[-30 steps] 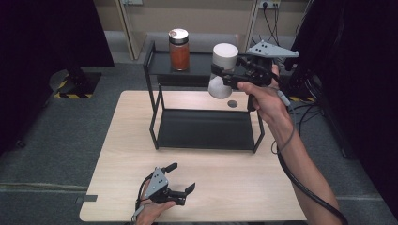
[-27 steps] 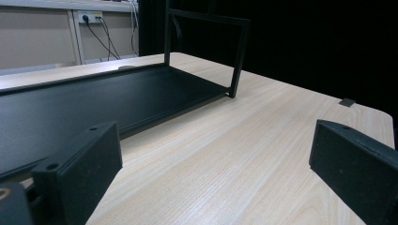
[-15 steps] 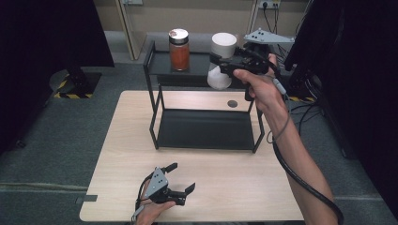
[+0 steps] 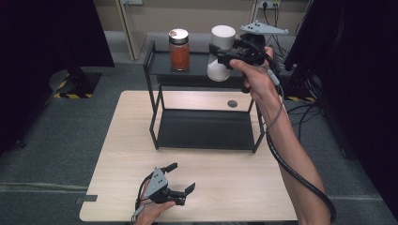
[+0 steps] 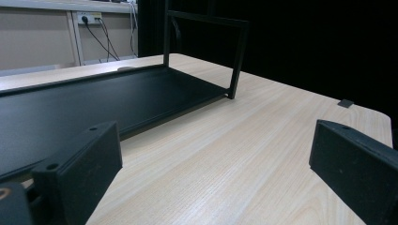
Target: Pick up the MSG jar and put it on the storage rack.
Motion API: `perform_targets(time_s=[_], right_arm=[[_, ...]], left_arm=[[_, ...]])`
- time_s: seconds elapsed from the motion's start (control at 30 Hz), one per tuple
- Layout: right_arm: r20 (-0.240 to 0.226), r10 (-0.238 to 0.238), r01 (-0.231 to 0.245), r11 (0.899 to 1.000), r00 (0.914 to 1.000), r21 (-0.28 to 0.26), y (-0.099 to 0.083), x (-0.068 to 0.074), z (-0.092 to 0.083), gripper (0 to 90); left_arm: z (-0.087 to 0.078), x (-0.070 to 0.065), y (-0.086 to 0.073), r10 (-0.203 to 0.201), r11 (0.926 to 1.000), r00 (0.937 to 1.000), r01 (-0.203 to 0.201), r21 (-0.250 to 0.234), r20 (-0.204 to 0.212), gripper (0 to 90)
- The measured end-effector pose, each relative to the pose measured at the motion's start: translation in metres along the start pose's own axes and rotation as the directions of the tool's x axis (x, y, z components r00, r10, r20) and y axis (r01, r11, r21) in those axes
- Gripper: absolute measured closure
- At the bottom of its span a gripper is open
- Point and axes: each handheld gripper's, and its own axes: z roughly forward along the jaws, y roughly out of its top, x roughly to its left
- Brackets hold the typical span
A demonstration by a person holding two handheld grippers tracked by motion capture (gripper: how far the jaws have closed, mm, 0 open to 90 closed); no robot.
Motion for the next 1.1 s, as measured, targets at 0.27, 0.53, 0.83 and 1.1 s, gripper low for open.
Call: perform_targets(time_s=[0.27,0.53,0.83,1.1], right_arm=[[0.049,0.003,-0.003,1.000,0.9988,0.000,0.006,0.003,0.011,35.5],[0.088,0.005,-0.006,1.000,0.9961,0.005,0.010,0.006,0.022,35.5],[0.129,0.005,-0.007,1.000,0.9916,0.013,0.009,0.007,0.035,35.5],[0.152,0.004,-0.006,1.000,0.9884,0.015,0.004,0.008,0.047,35.5]], left_arm=[[0.000,0.000,0.000,0.002,1.0000,1.0000,-0.002,-0.003,0.001,2.1],[0.000,0.000,0.000,0.001,1.0000,1.0000,-0.001,-0.006,0.002,2.1],[-0.001,0.000,0.001,0.002,1.0000,1.0000,-0.002,-0.007,0.005,2.1],[0.000,-0.001,0.000,0.000,1.0000,1.0000,0.000,-0.005,0.010,2.1]])
